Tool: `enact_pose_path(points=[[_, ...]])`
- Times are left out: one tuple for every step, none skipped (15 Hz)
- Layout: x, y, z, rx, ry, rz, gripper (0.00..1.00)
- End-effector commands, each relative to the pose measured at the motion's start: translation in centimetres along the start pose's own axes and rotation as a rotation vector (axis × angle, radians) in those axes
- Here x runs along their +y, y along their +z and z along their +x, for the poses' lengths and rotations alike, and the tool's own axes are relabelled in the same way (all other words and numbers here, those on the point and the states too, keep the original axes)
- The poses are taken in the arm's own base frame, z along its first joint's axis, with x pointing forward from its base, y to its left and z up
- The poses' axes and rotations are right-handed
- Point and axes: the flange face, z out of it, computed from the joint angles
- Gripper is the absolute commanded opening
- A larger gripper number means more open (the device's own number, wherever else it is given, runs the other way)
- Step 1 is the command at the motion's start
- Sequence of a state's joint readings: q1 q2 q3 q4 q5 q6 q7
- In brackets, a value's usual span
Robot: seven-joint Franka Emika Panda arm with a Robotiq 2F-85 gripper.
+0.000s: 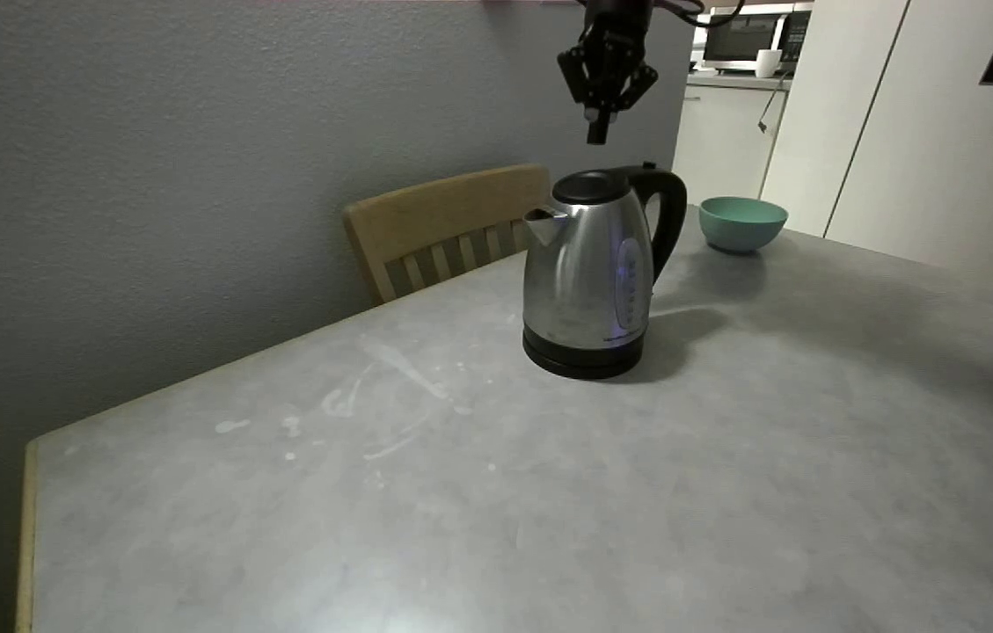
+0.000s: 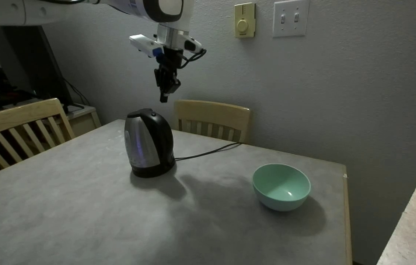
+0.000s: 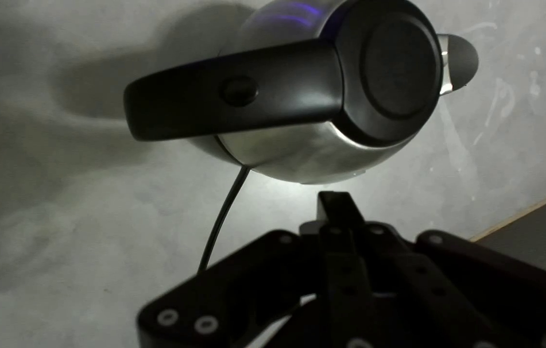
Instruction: Press the button on the kettle
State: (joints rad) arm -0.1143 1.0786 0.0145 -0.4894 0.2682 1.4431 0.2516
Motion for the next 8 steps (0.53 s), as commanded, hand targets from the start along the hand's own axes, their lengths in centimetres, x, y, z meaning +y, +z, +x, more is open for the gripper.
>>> enact_pose_path(points=[[0.1, -0.4, -0.1, -0.004, 0.004, 0.006, 0.00], [0.2, -0.6, -0.2, -0.006, 0.009, 0.014, 0.00], [0.3, -0.7, -0.2, -0.009, 0.017, 0.026, 0.00], [0.4, -0.7, -0.2, -0.013, 0.034, 0.031, 0.00], [0.7, -0.7, -0.2, -0.016, 0.050, 0.029, 0.00], [0.8, -0.7, -0.2, -0.016, 0.079, 0.024, 0.00], [0.9, -0.7, 0.0, -0.008, 0.121, 0.016, 0.00], [1.2, -0.7, 0.0, -0.006, 0.156, 0.017, 0.00]])
